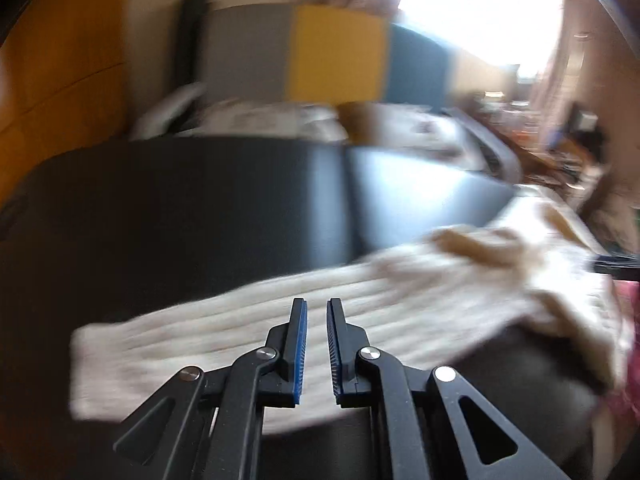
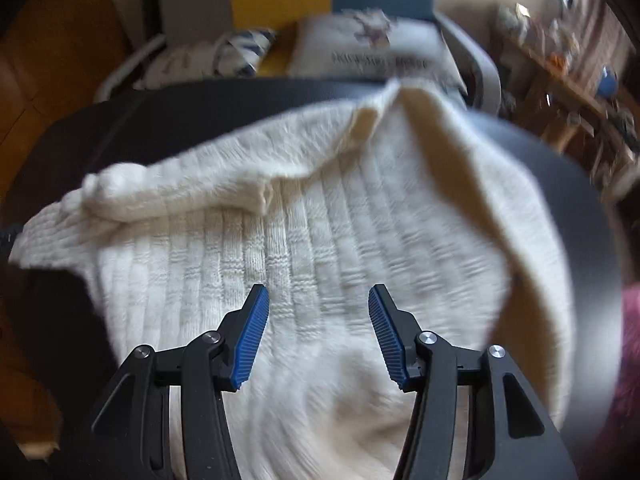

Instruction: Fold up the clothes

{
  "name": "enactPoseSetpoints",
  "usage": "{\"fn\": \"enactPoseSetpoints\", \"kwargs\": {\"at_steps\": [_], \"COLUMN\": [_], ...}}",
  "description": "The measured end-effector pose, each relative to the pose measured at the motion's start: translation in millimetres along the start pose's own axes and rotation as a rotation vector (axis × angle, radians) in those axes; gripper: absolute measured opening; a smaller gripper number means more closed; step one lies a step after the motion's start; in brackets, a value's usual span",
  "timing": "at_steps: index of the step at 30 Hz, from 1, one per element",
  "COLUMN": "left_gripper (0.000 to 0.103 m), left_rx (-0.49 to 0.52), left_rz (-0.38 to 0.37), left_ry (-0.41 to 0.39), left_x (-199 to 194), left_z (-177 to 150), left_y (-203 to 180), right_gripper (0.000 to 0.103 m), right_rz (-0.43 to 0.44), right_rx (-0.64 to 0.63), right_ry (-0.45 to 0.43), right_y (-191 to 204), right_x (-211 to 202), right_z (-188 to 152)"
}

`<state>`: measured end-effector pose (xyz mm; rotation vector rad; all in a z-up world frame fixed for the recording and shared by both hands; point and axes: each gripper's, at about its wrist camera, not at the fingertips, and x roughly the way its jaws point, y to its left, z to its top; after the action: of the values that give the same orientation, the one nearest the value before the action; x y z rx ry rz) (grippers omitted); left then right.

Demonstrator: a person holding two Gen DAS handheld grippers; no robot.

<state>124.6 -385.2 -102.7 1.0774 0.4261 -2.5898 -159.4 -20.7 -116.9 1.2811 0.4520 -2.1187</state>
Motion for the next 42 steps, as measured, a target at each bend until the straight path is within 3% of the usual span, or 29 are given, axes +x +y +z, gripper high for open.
{"fn": "enactPoseSetpoints", "kwargs": {"at_steps": [1,4,7,8,16,18,21,25,27,29,32,37,39,40,42], "left_gripper": [0.011,0.015,0.019,0.020,0.022,0.024,0.027,0.030,0.036,0.048,0.049,0.051,0.051,0.049,0.020], "left_rx": [0.026,-0.001,-0.068,-0.074,-0.121,-0.150,0.179,0.551,0.673,0.790,0.958,1.133,1.197,1.208,1.179], "left_rz": [-0.043,-0.375,-0.552,-0.558,-0.531,-0.519,-0.221,-0.076,-0.055,-0.065,-0.091,-0.152,-0.129,-0.119,-0.110], "left_ry": [-0.002,0.066,0.139,0.157,0.238,0.226,0.056,-0.060,-0.108,-0.105,-0.079,-0.041,-0.028,0.008,0.073], "left_x": [3.0,34.6,69.6,80.7,141.1,136.2,111.9,95.8,87.4,86.6,92.7,106.4,119.8,128.7,143.1], "left_z": [5.3,24.1,35.9,39.0,52.4,49.1,49.8,39.8,37.7,36.9,34.4,25.5,19.8,16.9,19.1], "left_y": [-15.0,-77.8,-119.7,-131.9,-184.1,-183.2,-209.5,-227.8,-230.8,-233.1,-242.7,-261.5,-268.1,-269.4,-268.9], "right_gripper": [0.056,0.056,0.056,0.056,0.064,0.065,0.067,0.069,0.070,0.070,0.071,0.075,0.077,0.077,0.078], "right_rz": [-0.014,-0.013,0.025,0.036,0.073,0.085,0.091,0.092,0.091,0.091,0.090,0.088,0.087,0.086,0.084], "right_rx": [-0.025,-0.049,-0.025,-0.023,-0.059,-0.061,-0.070,-0.081,-0.080,-0.076,-0.075,-0.072,-0.072,-0.073,-0.074], "right_ry": [-0.007,-0.008,0.019,0.032,0.015,0.000,-0.016,-0.024,-0.028,-0.034,-0.039,-0.052,-0.056,-0.056,-0.056], "right_y": [4.2,0.8,-8.9,-7.4,-5.8,-7.5,-7.6,-7.5,-8.0,-8.7,-9.0,-11.2,-12.1,-11.1,-10.0], "right_x": [-2.8,4.3,19.8,22.7,38.6,38.4,38.0,38.2,37.8,37.6,37.7,38.4,39.0,39.7,40.1], "right_z": [-2.7,-5.5,-14.8,-18.7,-33.2,-35.4,-38.0,-38.8,-39.1,-39.8,-40.4,-42.9,-43.4,-41.8,-40.8]}}
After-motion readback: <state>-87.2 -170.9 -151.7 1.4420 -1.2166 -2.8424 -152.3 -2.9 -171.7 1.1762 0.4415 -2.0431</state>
